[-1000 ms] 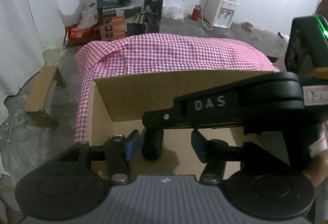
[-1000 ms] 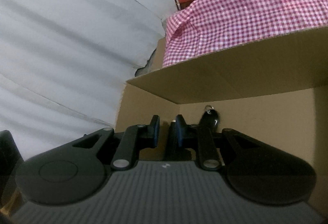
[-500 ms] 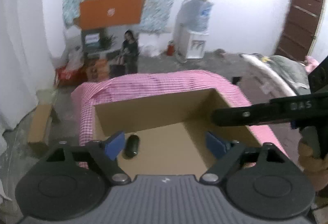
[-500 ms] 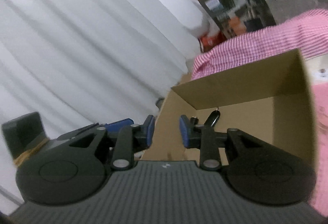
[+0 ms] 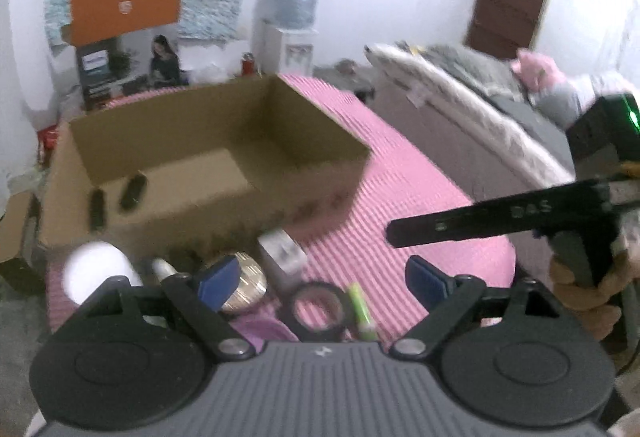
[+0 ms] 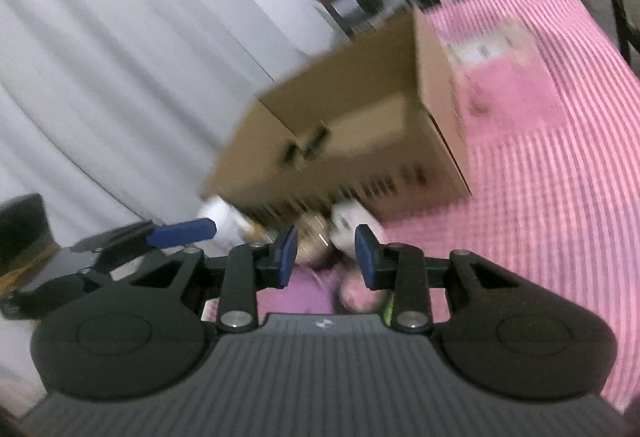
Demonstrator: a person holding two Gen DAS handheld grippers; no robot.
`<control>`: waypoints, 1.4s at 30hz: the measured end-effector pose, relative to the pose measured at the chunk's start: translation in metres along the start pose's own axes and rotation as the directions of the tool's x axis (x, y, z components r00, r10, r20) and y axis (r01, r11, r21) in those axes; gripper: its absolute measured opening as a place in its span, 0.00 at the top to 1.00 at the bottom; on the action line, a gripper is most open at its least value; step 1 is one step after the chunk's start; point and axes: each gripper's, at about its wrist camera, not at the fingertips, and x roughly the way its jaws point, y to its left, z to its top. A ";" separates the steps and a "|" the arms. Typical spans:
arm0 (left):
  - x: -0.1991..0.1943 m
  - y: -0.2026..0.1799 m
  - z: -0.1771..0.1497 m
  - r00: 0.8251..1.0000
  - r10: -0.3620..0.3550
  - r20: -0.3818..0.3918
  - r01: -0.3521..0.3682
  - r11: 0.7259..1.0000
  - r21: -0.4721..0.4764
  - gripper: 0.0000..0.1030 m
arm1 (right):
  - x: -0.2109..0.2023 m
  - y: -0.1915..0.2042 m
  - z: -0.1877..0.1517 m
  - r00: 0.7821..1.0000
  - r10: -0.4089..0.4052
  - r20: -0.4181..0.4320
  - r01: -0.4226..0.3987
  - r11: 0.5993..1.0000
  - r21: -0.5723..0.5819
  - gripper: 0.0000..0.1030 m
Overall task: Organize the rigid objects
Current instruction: 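Move the right gripper back to the green glue stick, then close the right gripper around the green glue stick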
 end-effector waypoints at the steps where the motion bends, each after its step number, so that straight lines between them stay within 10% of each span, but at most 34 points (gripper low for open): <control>1: 0.006 -0.006 -0.006 1.000 0.007 -0.017 -0.006 1.000 0.014 0.14 | 0.005 -0.007 -0.008 1.000 -0.023 -0.018 0.024 1.000 0.005 0.70; 15: 0.082 -0.048 -0.047 0.985 0.000 -0.174 0.022 0.992 0.124 0.58 | 0.064 -0.020 -0.039 0.975 -0.134 -0.175 0.119 0.988 -0.094 0.77; 42: 0.110 -0.069 -0.040 0.980 -0.019 -0.196 0.055 0.983 0.178 0.56 | 0.049 -0.045 -0.045 0.979 -0.062 -0.193 0.083 0.991 0.106 0.85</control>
